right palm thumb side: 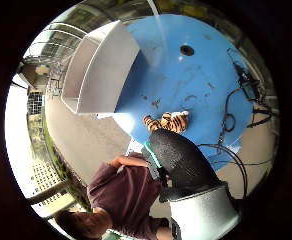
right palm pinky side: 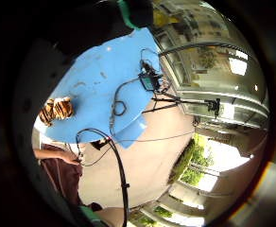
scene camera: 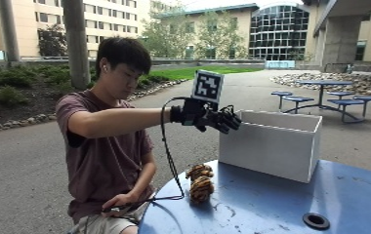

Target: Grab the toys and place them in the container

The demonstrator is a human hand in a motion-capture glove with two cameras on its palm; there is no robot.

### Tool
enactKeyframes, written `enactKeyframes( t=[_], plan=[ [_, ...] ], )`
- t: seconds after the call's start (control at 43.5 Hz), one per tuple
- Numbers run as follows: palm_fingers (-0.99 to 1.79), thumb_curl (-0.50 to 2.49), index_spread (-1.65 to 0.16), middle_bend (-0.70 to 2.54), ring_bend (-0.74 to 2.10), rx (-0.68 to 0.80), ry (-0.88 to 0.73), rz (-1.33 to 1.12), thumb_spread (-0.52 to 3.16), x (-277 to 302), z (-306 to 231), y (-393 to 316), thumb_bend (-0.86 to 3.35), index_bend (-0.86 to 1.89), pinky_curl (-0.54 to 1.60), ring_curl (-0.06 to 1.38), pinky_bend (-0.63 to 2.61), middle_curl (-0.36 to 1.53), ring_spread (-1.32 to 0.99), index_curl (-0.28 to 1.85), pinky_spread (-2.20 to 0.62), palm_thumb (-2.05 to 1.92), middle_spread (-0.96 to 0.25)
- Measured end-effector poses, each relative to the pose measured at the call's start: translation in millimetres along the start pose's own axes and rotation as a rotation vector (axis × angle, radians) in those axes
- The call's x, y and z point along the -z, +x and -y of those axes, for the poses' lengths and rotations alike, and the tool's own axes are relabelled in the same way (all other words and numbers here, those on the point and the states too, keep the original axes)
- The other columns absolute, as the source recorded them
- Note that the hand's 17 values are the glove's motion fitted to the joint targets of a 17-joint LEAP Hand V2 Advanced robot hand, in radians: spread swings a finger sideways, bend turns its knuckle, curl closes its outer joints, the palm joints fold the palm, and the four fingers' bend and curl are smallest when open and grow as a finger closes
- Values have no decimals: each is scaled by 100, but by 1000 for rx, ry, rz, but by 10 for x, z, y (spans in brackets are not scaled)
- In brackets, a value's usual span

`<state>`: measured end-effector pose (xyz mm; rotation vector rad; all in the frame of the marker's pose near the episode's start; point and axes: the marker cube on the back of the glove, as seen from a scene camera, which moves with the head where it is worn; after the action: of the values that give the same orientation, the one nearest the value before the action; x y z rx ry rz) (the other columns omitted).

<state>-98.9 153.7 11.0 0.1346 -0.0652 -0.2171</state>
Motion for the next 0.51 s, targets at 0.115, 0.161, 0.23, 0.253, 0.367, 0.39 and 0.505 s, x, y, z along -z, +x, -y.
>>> enactKeyframes(
  t=[0.115,0.161,0.23,0.253,0.367,0.39,0.505],
  plan=[
    [-21,37,-16,14,30,155,-84,-46,122,-898,12,-106,-2,6,36,34,84,30,2,16,7,0,3],
    [-22,37,-17,15,29,145,-129,-65,122,-1235,36,-242,-1,6,36,34,85,30,2,15,7,2,2],
    [-24,37,-17,14,27,153,-197,-87,122,-1643,69,-392,-1,6,37,34,85,29,2,15,7,4,2],
    [-24,37,-17,15,26,218,-225,-71,122,-1772,61,-450,0,6,37,33,86,29,3,15,7,5,2],
    [-19,40,-17,15,27,412,-237,-35,128,-2248,116,-594,9,7,37,34,86,29,3,14,7,23,1],
    [-5,42,-18,17,33,421,-208,-23,132,-2291,147,-620,15,9,37,36,86,29,3,15,6,32,1],
    [59,46,-17,38,51,438,-49,106,141,-2408,306,-730,29,29,28,34,70,34,-9,19,-3,54,-4]
  ],
)
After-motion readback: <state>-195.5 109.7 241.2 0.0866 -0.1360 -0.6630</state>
